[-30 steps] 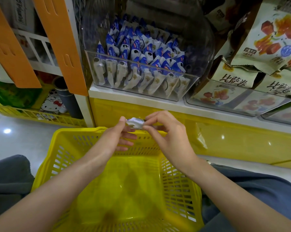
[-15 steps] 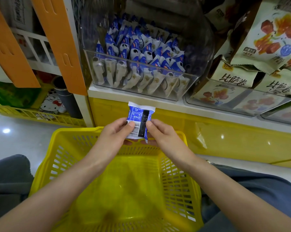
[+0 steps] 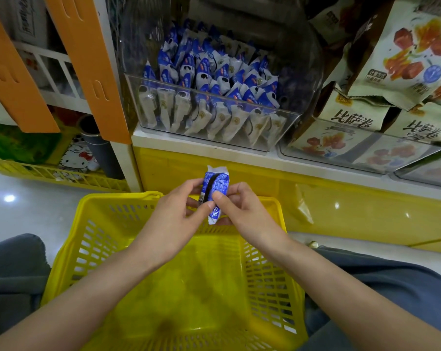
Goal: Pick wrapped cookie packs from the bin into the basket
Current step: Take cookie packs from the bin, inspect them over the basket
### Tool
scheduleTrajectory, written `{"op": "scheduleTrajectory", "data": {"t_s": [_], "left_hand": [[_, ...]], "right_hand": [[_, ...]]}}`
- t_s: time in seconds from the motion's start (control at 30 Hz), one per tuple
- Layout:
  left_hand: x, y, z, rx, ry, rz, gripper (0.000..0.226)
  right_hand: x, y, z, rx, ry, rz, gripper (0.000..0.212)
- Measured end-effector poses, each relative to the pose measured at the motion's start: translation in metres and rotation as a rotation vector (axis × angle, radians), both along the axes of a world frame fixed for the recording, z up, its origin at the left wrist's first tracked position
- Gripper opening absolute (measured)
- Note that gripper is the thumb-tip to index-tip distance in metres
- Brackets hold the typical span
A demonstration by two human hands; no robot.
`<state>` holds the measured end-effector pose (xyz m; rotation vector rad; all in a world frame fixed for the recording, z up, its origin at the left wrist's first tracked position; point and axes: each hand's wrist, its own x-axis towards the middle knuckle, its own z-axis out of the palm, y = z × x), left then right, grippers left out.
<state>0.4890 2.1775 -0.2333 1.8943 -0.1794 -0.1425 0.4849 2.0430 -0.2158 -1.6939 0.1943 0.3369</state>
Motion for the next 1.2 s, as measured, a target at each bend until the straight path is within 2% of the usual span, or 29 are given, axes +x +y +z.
{"op": "scheduleTrajectory", "data": {"t_s": [0.13,0.3,0.47,0.6,0.77,0.9,1.0,1.13,1.2], "left_hand": [[0.001,0.001,-0.001,-0.015,0.026,0.029,0.035],[0.0,0.004,-0.002,0.177,-0.118,0.052,0.029],[-0.003,0.011,-0.002,0.361,-0.237,0.034,0.022],[0.001,0.012,-0.005,0.37,-0.213,0.028,0.018],[0.002,0.014,-0.003,0.389,-0.256,0.001,0.023],[0.002,0.014,-0.001,0.34,-0.252,0.032,0.023],[0.002,0.009,0.001,0.275,-0.187,0.049,0.023],[-0.002,-0.001,0.008,-0.025,0.068,-0.062,0.024],[-0.005,-0.004,0.009,-0.157,0.185,-0.118,0.038]], "right_hand": [[-0.002,0.0,-0.003,-0.059,-0.054,0.018,0.018],[-0.006,0.004,-0.006,-0.122,-0.117,0.097,0.034],[-0.008,0.003,-0.005,-0.185,-0.119,0.175,0.032],[-0.009,0.003,-0.007,-0.214,-0.119,0.222,0.034],[-0.01,0.001,-0.011,-0.255,-0.165,0.256,0.035],[-0.01,-0.001,-0.013,-0.256,-0.185,0.272,0.039],[-0.009,-0.001,-0.015,-0.203,-0.154,0.2,0.041],[-0.004,-0.003,-0.018,-0.265,-0.213,0.046,0.056],[-0.002,-0.004,-0.018,-0.333,-0.264,0.028,0.056]]}}
